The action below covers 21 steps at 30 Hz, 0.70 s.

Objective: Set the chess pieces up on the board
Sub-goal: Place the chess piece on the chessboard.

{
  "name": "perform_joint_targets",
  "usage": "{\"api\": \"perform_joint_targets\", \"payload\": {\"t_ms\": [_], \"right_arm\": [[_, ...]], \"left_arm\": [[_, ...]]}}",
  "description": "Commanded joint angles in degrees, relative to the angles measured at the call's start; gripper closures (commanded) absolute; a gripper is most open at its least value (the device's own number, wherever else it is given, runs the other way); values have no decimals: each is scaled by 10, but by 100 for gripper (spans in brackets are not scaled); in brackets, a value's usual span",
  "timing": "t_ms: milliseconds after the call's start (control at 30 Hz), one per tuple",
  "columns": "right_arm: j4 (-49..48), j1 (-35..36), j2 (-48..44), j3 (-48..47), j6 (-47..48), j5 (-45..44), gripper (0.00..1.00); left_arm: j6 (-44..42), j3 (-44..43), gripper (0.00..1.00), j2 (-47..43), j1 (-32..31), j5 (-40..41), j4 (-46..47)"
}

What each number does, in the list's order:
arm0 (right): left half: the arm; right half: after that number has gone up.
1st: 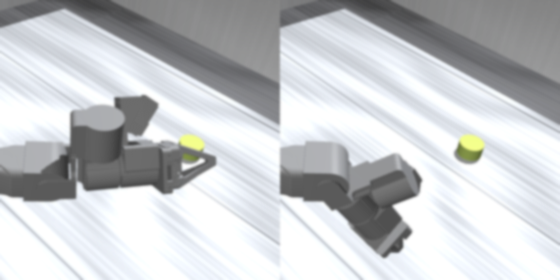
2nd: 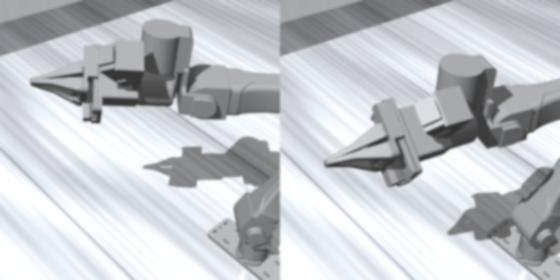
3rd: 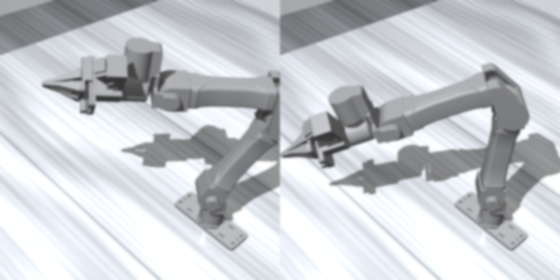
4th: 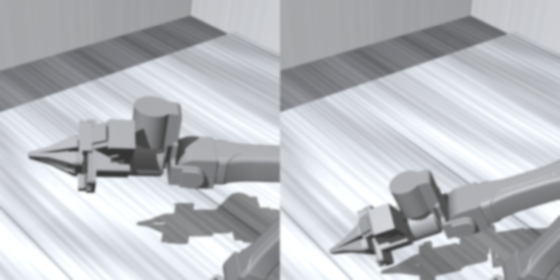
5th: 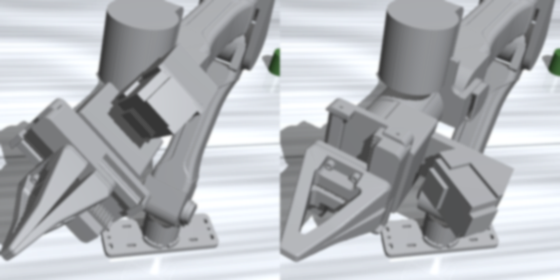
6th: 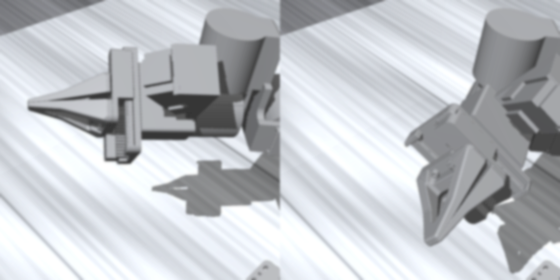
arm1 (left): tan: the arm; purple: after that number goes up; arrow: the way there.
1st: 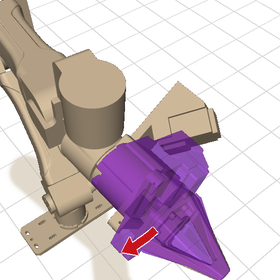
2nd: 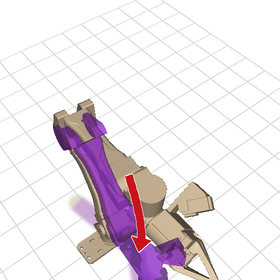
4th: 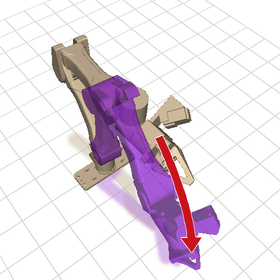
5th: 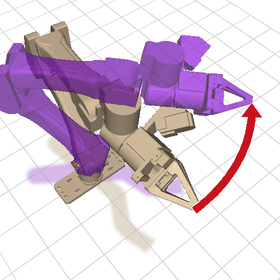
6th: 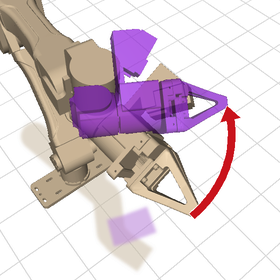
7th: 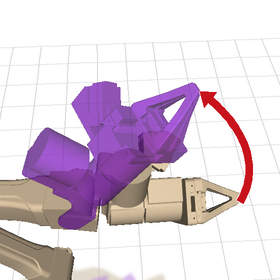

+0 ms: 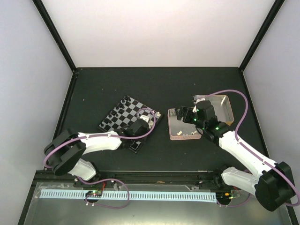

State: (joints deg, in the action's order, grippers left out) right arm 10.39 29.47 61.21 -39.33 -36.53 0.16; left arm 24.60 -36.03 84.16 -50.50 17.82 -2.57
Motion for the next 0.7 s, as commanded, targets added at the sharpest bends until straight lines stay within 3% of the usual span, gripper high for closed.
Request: {"api": "perform_joint_targets", "payload": {"t_ms": [0, 200, 400, 667], "right_arm": [[-4, -3, -12, 5, -2, 0, 8], [12, -2, 3, -1, 4, -11, 12], [131, -2, 119, -75, 23, -76, 41], [197, -2, 255, -136, 22, -211, 55]], "left_arm": [[6, -1, 70, -19, -4, 2, 4], [6, -4, 59, -78, -4, 6, -13], [4, -12, 50, -168, -3, 22, -41], [-7, -14, 36, -282, 5, 42, -56]]}}
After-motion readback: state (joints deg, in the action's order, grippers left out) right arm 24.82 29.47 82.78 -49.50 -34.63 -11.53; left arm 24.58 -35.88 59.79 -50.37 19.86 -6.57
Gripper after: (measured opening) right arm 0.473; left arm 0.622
